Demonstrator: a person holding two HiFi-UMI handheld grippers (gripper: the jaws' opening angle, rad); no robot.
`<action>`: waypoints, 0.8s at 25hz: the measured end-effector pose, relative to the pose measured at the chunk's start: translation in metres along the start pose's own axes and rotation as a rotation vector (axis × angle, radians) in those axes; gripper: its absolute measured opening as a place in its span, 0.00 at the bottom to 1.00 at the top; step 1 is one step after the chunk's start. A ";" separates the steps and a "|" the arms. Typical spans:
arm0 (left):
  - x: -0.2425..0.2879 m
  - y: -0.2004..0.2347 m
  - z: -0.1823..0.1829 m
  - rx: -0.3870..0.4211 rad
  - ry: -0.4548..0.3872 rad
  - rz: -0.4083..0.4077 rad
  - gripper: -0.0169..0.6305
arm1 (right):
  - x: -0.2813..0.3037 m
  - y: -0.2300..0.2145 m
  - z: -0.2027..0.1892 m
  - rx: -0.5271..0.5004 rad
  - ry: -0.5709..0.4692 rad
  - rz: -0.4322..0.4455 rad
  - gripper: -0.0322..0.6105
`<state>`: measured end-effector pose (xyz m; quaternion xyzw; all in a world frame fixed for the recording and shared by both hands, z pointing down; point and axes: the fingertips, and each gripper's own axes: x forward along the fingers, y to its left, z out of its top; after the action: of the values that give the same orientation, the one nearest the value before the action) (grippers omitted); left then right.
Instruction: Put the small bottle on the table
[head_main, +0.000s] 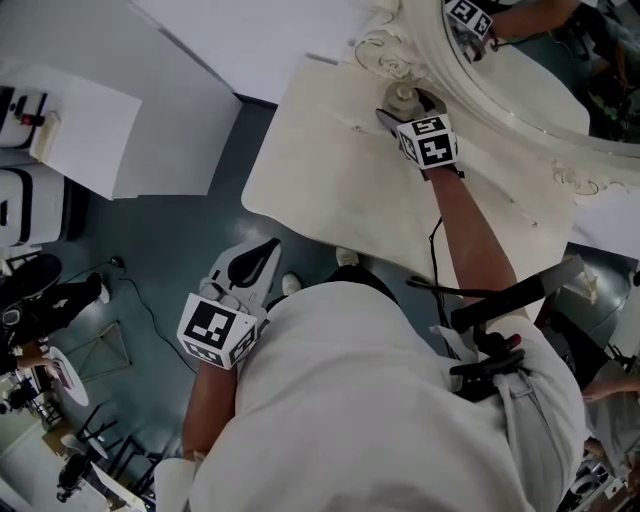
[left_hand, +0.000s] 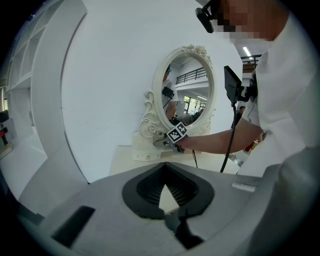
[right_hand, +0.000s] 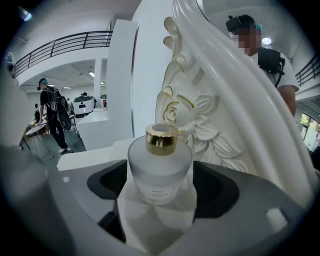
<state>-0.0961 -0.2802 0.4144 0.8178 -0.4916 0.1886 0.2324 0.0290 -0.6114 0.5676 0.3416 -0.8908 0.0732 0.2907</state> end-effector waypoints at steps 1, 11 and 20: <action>-0.001 0.001 0.001 0.010 -0.004 -0.011 0.03 | -0.005 -0.002 0.001 0.004 -0.001 -0.016 0.69; -0.040 0.011 -0.013 0.062 -0.041 -0.099 0.03 | -0.063 0.012 -0.007 0.086 0.007 -0.163 0.63; -0.101 0.014 -0.048 0.081 -0.069 -0.159 0.03 | -0.139 0.100 -0.031 0.113 0.015 -0.234 0.16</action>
<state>-0.1576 -0.1866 0.4022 0.8689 -0.4249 0.1611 0.1964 0.0610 -0.4468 0.5210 0.4586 -0.8370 0.0915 0.2842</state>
